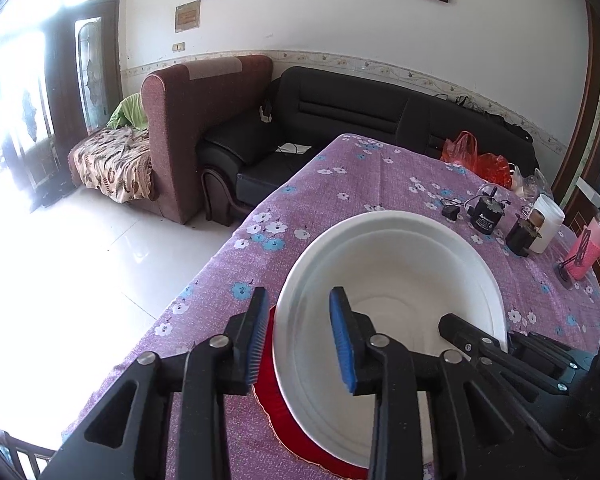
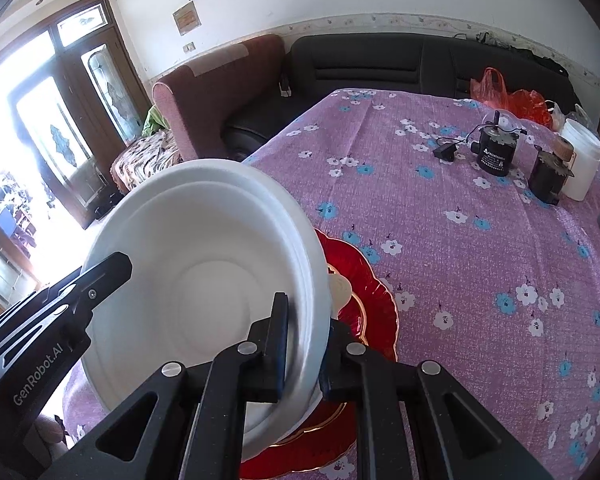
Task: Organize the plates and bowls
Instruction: 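Lower the small white bowl onto the cream bowl and open both grippers, then withdraw both tools from the stack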
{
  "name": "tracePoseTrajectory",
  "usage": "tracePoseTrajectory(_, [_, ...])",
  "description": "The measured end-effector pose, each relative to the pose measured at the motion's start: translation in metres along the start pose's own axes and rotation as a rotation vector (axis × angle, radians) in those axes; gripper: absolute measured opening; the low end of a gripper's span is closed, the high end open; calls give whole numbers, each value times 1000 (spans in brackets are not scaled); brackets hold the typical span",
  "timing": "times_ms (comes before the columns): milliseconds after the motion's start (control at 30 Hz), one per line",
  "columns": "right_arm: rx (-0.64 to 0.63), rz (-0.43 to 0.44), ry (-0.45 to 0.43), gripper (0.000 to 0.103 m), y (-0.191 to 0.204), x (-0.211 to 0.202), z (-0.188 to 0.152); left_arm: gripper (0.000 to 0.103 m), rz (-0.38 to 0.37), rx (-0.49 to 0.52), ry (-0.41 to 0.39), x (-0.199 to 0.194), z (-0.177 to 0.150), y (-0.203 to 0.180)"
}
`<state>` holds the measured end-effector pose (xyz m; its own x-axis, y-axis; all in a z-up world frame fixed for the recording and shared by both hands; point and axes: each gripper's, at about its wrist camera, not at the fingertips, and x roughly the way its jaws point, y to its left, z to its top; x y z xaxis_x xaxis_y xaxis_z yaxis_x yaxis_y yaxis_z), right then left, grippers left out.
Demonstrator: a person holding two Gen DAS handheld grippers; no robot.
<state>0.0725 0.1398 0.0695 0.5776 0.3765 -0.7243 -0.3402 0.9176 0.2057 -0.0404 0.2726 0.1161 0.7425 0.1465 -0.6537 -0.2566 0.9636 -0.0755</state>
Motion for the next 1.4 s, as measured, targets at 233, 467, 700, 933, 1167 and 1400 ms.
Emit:
tracePoseTrajectory(233, [-1, -8, -39, 29, 5, -4, 0, 70, 14, -3, -55, -19, 2, 3])
tracePoseTrajectory(467, [30, -17, -105, 53, 0, -19, 3, 76, 18, 1, -86, -35, -1, 5])
tracePoseTrajectory(700, [52, -17, -153, 54, -5, -42, 1, 78, -1, -11, -95, -51, -8, 7])
tracePoseTrajectory(933, [74, -4, -190, 58, -12, -69, -18, 84, -27, -7, -108, -72, -20, -1])
tracePoseTrajectory(1167, [62, -24, -242, 62, -20, -100, -46, 97, -10, 28, -145, -93, -34, -24])
tracePoseTrajectory(1400, [98, -41, -279, 68, -39, -129, -72, 98, -4, 58, -158, -107, -45, -46])
